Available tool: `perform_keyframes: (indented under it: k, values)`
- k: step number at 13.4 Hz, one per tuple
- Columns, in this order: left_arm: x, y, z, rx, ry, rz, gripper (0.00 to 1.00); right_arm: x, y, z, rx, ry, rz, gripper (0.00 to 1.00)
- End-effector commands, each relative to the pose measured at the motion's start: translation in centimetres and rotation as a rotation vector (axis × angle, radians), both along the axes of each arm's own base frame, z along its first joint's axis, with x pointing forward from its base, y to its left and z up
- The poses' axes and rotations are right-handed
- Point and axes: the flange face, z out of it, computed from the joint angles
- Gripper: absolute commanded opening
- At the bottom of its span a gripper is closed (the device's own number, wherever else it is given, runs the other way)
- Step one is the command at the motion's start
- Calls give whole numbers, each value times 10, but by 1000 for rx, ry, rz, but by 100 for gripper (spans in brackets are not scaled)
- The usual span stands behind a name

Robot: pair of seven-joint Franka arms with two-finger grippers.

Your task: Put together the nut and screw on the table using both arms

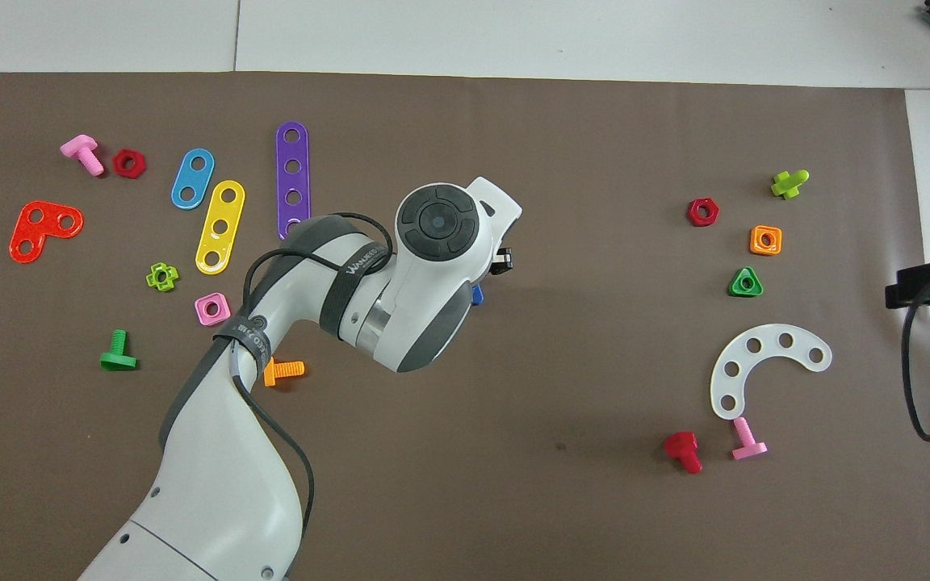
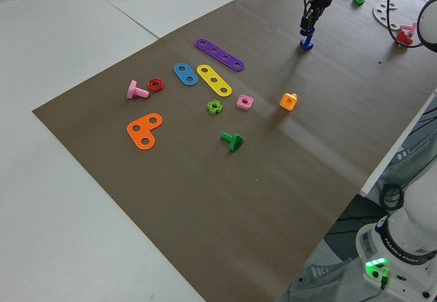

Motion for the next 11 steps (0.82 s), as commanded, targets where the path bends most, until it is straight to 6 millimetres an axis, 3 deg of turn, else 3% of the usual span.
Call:
perform_keyframes:
  k: [1,11]
  values:
    - [-8,-4,-1,-22,-21,-2,0,-5,0,2,9,8,-1,100]
    - [-14,-1,-11,-33,-37,-2,0,-5,0,2,9,8,-1,100]
